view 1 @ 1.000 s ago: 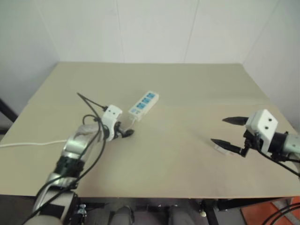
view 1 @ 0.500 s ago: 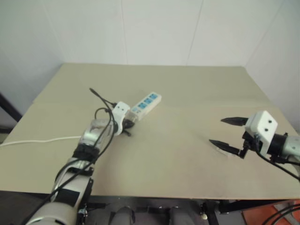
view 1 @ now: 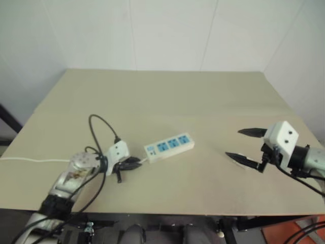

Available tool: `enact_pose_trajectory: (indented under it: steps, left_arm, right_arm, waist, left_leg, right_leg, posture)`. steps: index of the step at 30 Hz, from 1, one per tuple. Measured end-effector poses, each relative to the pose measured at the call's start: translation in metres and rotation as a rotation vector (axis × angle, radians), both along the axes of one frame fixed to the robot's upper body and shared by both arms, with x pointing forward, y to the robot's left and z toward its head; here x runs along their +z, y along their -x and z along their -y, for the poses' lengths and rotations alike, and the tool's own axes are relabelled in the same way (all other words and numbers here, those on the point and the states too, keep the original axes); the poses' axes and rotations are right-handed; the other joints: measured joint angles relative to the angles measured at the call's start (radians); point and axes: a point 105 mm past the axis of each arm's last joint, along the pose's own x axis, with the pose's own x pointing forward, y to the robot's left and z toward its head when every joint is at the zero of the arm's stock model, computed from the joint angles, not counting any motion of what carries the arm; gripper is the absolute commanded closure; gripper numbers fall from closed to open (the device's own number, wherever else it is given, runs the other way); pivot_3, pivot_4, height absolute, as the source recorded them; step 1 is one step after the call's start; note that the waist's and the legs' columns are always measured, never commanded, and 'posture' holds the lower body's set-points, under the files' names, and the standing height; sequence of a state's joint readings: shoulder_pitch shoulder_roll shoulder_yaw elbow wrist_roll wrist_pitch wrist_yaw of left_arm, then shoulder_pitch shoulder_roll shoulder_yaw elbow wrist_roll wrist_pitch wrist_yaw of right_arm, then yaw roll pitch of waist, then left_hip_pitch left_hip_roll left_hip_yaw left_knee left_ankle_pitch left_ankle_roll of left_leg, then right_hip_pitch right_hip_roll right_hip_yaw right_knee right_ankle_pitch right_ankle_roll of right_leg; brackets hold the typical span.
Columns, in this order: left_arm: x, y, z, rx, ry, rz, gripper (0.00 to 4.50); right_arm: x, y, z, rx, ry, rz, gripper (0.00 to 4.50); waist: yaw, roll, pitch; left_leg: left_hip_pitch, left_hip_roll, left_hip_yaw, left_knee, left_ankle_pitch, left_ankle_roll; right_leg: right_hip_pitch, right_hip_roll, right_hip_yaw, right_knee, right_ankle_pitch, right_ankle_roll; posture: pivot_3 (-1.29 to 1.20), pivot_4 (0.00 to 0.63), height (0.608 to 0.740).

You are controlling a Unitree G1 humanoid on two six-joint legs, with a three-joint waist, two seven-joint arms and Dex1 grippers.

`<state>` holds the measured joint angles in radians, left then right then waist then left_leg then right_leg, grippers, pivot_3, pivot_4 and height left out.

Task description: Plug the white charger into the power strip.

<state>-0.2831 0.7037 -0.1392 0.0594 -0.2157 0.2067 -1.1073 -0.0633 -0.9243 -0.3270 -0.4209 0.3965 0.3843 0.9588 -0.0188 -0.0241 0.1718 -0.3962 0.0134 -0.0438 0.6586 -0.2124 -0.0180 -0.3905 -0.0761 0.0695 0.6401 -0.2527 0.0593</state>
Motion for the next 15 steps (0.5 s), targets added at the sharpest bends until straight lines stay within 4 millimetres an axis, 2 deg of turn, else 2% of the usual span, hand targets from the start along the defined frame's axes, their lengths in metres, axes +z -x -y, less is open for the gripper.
enact_pose_trajectory:
  steps: [4, 7, 10, 12, 13, 15]
  left_arm:
    - [0.000, 0.018, -0.011, -0.033, 0.079, -0.076, 1.02]
    - [0.018, 0.016, -0.018, -0.032, 0.150, -0.050, 0.06]
    - [0.041, 0.006, -0.014, -0.039, 0.206, 0.026, 0.03]
    - [0.057, -0.007, 0.001, -0.037, 0.296, 0.140, 0.03]
    - [0.061, -0.013, 0.011, -0.035, 0.347, 0.192, 0.03]
    - [0.057, -0.022, 0.025, -0.045, 0.395, 0.233, 0.03]
  right_arm:
    - [0.000, 0.000, 0.001, -0.001, 0.004, -0.003, 0.00]
    - [0.000, 0.000, 0.001, 0.000, 0.004, -0.006, 0.00]
    - [0.000, 0.000, 0.001, 0.009, 0.009, -0.010, 0.00]
    - [0.001, -0.001, 0.000, 0.014, 0.009, -0.009, 0.00]
    - [0.002, -0.001, 0.000, 0.016, 0.009, -0.004, 0.00]
    - [0.005, -0.002, -0.002, 0.021, 0.008, 0.008, 0.00]
  waist:
    - [-0.002, 0.000, 0.000]
    - [0.005, 0.000, 0.000]
    - [0.010, 0.000, 0.000]
    - [0.011, 0.000, 0.000]
    - [0.011, 0.000, 0.000]
    - [0.009, -0.001, 0.001]
  left_leg:
    - [-0.003, 0.001, 0.000, 0.000, 0.000, 0.001]
    - [-0.003, 0.001, 0.000, 0.000, 0.000, 0.001]
    - [-0.004, 0.000, 0.000, 0.001, 0.000, 0.001]
    - [-0.004, -0.001, 0.000, 0.001, 0.000, 0.001]
    - [-0.004, -0.001, 0.000, 0.001, 0.000, 0.001]
    - [-0.004, -0.001, 0.000, 0.001, 0.000, 0.001]
  right_leg:
    - [-0.004, 0.001, 0.000, 0.001, 0.001, -0.002]
    - [-0.004, 0.000, 0.000, 0.001, 0.000, 0.000]
    - [-0.003, 0.000, -0.001, 0.000, 0.000, 0.000]
    - [-0.002, -0.001, 0.000, -0.001, 0.001, 0.000]
    - [-0.002, -0.001, 0.000, -0.002, 0.003, -0.001]
    - [-0.002, 0.000, 0.000, -0.002, 0.005, -0.005]
  posture:
    - [0.00, 0.150, 0.740]
    - [0.00, 0.150, 0.740]
    - [0.00, 0.150, 0.740]
    - [0.00, 0.150, 0.740]
    - [0.00, 0.150, 0.740]
    - [0.00, 0.150, 0.740]
